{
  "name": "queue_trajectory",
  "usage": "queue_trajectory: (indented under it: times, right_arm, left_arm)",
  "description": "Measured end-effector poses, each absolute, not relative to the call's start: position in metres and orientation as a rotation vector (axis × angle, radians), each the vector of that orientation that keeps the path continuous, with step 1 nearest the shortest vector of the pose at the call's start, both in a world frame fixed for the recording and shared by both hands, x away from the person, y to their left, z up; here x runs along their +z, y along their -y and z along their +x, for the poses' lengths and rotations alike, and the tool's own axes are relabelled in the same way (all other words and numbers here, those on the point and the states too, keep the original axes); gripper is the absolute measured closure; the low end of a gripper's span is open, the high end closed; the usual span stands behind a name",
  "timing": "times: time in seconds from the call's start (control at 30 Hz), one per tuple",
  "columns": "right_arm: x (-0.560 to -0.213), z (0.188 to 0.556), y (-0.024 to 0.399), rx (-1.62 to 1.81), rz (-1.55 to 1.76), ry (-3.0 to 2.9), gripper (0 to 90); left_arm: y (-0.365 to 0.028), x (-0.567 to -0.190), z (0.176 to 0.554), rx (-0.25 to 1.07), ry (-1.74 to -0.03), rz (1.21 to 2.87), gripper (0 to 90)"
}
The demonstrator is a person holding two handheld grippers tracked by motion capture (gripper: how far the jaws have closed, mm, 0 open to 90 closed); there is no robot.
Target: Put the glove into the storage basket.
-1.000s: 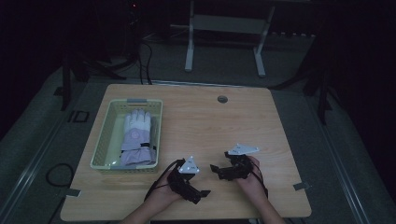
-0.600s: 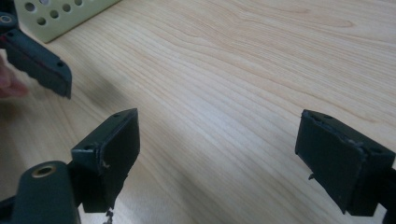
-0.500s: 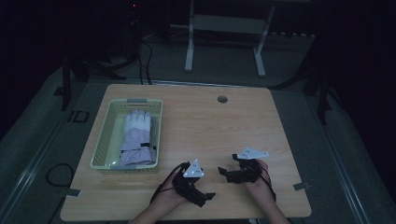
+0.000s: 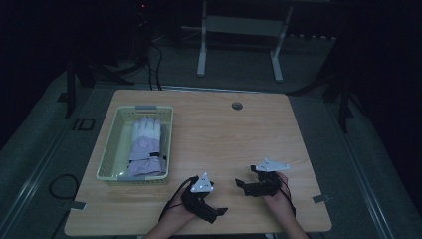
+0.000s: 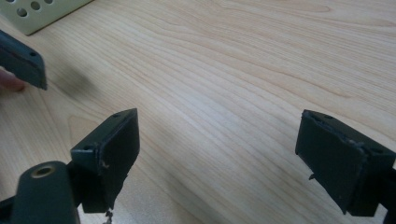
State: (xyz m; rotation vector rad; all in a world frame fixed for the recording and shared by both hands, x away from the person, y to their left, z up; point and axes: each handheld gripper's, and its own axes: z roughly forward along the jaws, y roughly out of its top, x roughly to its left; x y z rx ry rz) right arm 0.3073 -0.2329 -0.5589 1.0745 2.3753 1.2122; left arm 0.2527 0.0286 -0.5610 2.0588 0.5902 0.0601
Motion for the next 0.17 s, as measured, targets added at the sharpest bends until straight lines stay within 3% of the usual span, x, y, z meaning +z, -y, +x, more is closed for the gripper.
queue_trajectory:
  times: [0.17]
  right_arm:
    - [-0.5598,0.3079,0.2341,1.203,1.075,-2.370,13.6]
  left_arm:
    - [-0.0301,-0.5611,0.2533,0.048,-0.594,2.046,1.8]
